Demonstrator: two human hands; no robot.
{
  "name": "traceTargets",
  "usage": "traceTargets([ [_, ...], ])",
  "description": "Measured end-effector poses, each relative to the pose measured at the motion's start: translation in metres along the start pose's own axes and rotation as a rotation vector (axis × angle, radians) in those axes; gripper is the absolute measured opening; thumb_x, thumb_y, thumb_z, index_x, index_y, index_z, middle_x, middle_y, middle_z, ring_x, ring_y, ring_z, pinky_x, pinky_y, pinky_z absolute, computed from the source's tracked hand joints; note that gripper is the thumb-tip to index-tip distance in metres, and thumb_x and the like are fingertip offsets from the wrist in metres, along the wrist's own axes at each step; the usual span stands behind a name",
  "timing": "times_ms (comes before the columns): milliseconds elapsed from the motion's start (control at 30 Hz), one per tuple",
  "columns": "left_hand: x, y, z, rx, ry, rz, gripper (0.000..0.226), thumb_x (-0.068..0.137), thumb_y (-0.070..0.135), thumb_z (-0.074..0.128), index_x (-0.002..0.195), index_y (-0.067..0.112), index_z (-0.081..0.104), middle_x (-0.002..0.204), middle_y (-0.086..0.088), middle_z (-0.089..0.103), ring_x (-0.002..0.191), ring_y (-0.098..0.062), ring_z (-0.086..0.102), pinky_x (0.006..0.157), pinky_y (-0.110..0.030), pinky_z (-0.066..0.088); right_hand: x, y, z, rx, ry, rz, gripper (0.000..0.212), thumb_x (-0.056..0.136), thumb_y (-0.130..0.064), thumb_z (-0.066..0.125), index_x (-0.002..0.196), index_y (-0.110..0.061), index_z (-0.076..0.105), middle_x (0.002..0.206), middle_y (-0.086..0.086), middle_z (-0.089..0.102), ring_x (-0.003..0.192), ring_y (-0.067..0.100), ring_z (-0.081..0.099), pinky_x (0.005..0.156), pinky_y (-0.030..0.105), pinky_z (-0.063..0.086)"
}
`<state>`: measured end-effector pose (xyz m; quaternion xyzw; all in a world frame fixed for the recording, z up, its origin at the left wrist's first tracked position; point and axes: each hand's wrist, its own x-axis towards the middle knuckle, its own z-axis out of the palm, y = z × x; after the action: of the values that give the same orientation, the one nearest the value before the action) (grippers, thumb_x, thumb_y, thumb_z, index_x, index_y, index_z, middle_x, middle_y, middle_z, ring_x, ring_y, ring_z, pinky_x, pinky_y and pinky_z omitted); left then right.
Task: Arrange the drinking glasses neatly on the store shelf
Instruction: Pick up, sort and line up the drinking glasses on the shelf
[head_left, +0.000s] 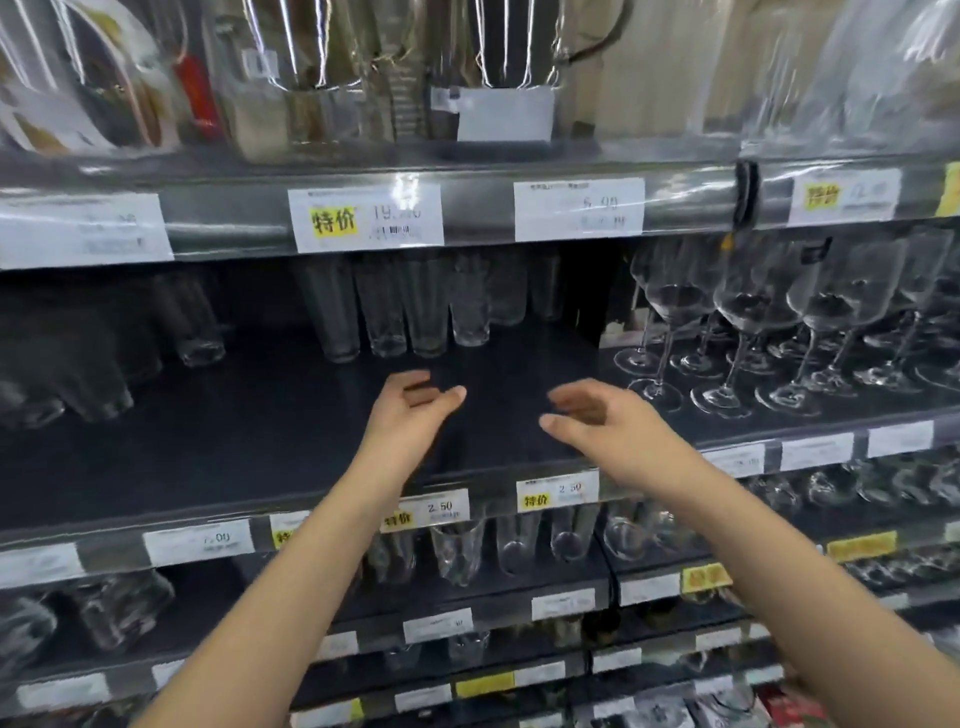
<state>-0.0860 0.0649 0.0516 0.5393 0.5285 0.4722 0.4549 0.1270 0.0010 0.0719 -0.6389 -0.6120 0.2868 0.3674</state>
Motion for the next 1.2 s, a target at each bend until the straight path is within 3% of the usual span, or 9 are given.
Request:
traceTargets([
  [167, 0.073, -0.014, 0.021, 0.141, 0.089, -0.048, 0.062, 0.085, 0.037, 0.075, 0.134, 0.013, 0.045, 0.127, -0.007, 0.06, 0.104, -0.016, 0.059, 0.084, -0.023, 0.046, 0.088, 0.025, 0.014, -0.205, -0.206, 0.116, 0.06, 0.087, -0.046, 0.07, 0.138, -0.021, 0.053, 0.139, 0.0, 0.056, 0.126, 0.017, 0.054, 0.106, 0.029, 0.042],
  [233, 0.092, -0.025, 0.025, 0.188, 0.128, -0.047, 0.064, 0.086, 0.036, 0.074, 0.137, 0.01, 0.045, 0.13, -0.008, 0.057, 0.116, -0.022, 0.058, 0.092, -0.026, 0.045, 0.11, 0.034, 0.019, -0.183, -0.236, 0.14, 0.063, 0.089, -0.044, 0.069, 0.142, -0.018, 0.049, 0.141, 0.001, 0.053, 0.126, 0.018, 0.052, 0.102, 0.026, 0.042],
  [467, 0.139, -0.039, 0.027, 0.21, 0.231, 0.133, 0.043, 0.092, 0.022, 0.069, 0.129, 0.009, 0.054, 0.117, 0.006, 0.058, 0.112, -0.012, 0.055, 0.092, -0.018, 0.04, 0.182, 0.049, 0.041, 0.127, -0.068, 0.077, 0.062, 0.091, -0.035, 0.07, 0.145, -0.014, 0.047, 0.142, 0.001, 0.052, 0.117, 0.012, 0.051, 0.096, 0.021, 0.04],
  [567, 0.153, -0.039, 0.033, 0.243, 0.283, 0.133, 0.047, 0.092, 0.024, 0.069, 0.132, 0.007, 0.05, 0.112, 0.006, 0.055, 0.104, -0.008, 0.052, 0.081, -0.009, 0.039, 0.213, 0.05, 0.057, 0.16, 0.01, 0.015, 0.06, 0.088, -0.039, 0.072, 0.141, -0.019, 0.051, 0.135, 0.0, 0.059, 0.122, 0.017, 0.056, 0.101, 0.028, 0.047],
  [667, 0.169, -0.041, 0.038, 0.273, 0.351, 0.133, 0.046, 0.09, 0.026, 0.071, 0.126, 0.003, 0.055, 0.11, -0.001, 0.063, 0.099, -0.011, 0.057, 0.058, 0.006, 0.034, 0.235, 0.045, 0.069, 0.209, 0.042, 0.012, 0.064, 0.086, -0.043, 0.073, 0.141, -0.018, 0.049, 0.13, -0.001, 0.06, 0.112, 0.014, 0.058, 0.085, 0.02, 0.046],
  [767, 0.182, -0.042, 0.041, 0.232, 0.421, 0.099, 0.05, 0.088, 0.034, 0.073, 0.125, 0.005, 0.058, 0.115, -0.002, 0.067, 0.099, -0.014, 0.061, 0.066, -0.003, 0.041, 0.25, 0.043, 0.081, 0.159, 0.069, 0.005, 0.057, 0.088, -0.044, 0.071, 0.133, -0.014, 0.054, 0.126, 0.003, 0.063, 0.101, 0.014, 0.058, 0.077, 0.02, 0.046],
  [900, 0.192, -0.043, 0.044, 0.235, 0.458, 0.108, 0.041, 0.086, 0.038, 0.074, 0.114, 0.009, 0.066, 0.11, -0.006, 0.071, 0.095, -0.015, 0.064, 0.076, -0.018, 0.047, 0.263, 0.038, 0.095, 0.046, 0.112, 0.003, 0.052, 0.085, -0.054, 0.067, 0.125, -0.023, 0.057, 0.125, 0.004, 0.065, 0.111, 0.024, 0.061, 0.101, 0.037, 0.048],
  [1067, 0.2, -0.05, 0.043, 0.209, 0.454, 0.14, 0.043, 0.08, 0.045, 0.077, 0.109, 0.016, 0.066, 0.107, 0.0, 0.073, 0.097, -0.017, 0.068, 0.087, -0.034, 0.058, 0.28, 0.041, 0.102, 0.137, 0.153, -0.029, 0.066, 0.081, -0.055, 0.071, 0.137, -0.026, 0.051, 0.127, 0.0, 0.065, 0.11, 0.021, 0.063, 0.09, 0.027, 0.051],
  [1200, 0.198, -0.051, 0.043, 0.193, 0.427, 0.155, 0.056, 0.082, 0.046, 0.076, 0.125, 0.014, 0.06, 0.118, 0.002, 0.068, 0.107, -0.016, 0.064, 0.092, -0.029, 0.054, 0.286, 0.044, 0.103, 0.202, 0.157, -0.055, 0.061, 0.081, -0.048, 0.075, 0.133, -0.024, 0.055, 0.12, -0.004, 0.068, 0.105, 0.014, 0.064, 0.087, 0.024, 0.052],
])
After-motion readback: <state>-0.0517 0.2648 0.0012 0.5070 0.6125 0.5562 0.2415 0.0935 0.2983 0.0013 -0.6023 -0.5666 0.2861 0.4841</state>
